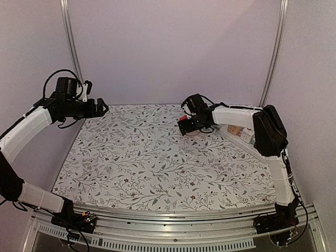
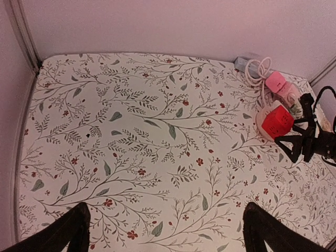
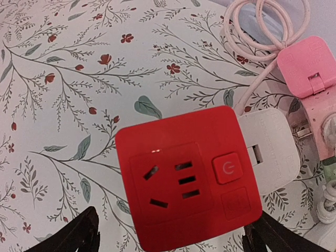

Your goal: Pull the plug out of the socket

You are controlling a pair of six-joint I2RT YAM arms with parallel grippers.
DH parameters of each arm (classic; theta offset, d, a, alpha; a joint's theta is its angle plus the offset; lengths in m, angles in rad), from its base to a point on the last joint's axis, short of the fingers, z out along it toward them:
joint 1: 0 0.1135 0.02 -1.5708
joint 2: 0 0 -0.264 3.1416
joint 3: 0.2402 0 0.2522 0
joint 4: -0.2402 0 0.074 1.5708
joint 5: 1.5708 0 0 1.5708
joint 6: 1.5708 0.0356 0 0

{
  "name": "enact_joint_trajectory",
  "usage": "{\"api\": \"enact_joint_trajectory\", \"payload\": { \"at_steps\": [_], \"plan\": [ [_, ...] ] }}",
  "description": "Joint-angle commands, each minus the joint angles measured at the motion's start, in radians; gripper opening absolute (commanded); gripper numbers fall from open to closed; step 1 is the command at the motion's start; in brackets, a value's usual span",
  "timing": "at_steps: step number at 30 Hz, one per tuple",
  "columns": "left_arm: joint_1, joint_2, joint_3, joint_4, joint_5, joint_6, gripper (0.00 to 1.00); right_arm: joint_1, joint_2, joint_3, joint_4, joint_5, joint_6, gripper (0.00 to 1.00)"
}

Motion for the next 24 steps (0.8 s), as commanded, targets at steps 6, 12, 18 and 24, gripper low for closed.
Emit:
{"api": "enact_joint_trajectory", "payload": {
  "at_steps": [6, 12, 18, 24],
  "plan": [
    [-0.019, -0.006, 0.000, -0.008, -0.002, 0.009, 1.00, -0.020, 0.067, 0.098, -0.032, -0.006, -0.038, 0.91],
    [-0.020, -0.006, 0.001, -0.010, 0.001, 0.010, 1.00, -0.032, 0.080, 0.115, -0.045, -0.115, -0.070, 0.87],
    [-0.022, -0.006, 0.001, -0.013, 0.003, 0.008, 1.00, -0.031, 0.099, 0.148, -0.085, -0.125, -0.126, 0.84],
    [-0.027, -0.005, 0.002, -0.013, 0.006, 0.007, 1.00, -0.033, 0.122, 0.170, -0.086, -0.125, -0.135, 0.79]
  ]
}}
